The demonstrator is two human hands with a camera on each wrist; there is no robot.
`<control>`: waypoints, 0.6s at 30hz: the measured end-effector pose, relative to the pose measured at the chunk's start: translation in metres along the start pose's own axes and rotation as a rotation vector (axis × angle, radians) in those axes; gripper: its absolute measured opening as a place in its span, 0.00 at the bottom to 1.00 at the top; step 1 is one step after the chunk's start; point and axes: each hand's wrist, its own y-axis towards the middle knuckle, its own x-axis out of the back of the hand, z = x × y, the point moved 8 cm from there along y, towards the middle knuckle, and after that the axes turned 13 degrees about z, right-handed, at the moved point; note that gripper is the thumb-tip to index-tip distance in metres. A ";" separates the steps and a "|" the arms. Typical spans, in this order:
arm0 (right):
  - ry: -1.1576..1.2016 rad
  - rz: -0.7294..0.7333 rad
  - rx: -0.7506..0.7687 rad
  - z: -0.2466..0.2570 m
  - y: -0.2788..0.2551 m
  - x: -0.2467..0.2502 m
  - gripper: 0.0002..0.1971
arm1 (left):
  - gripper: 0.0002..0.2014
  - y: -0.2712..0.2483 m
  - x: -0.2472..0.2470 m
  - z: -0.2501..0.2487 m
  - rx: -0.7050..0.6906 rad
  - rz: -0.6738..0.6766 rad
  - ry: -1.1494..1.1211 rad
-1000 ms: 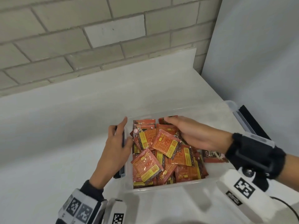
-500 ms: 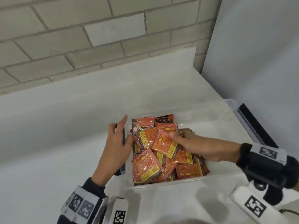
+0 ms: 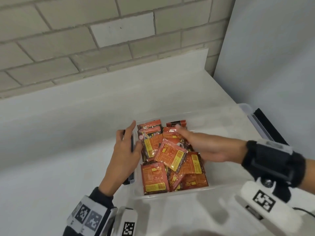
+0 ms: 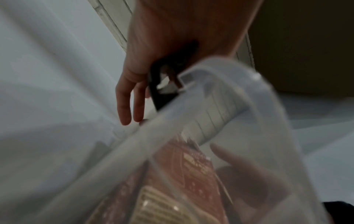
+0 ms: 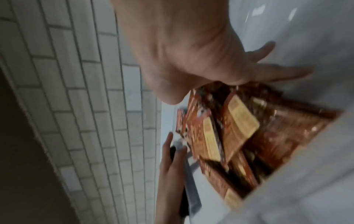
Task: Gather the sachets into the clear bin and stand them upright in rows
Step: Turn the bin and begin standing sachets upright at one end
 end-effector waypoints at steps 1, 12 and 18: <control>-0.007 0.011 0.013 0.002 0.009 -0.008 0.37 | 0.27 0.000 0.000 -0.001 -0.003 -0.004 0.001; 0.077 0.053 -0.103 -0.045 -0.015 -0.020 0.52 | 0.27 -0.004 -0.001 -0.002 0.001 0.000 -0.022; 0.099 0.260 -0.054 -0.031 -0.004 -0.056 0.47 | 0.28 -0.011 0.000 -0.005 -0.014 -0.021 -0.023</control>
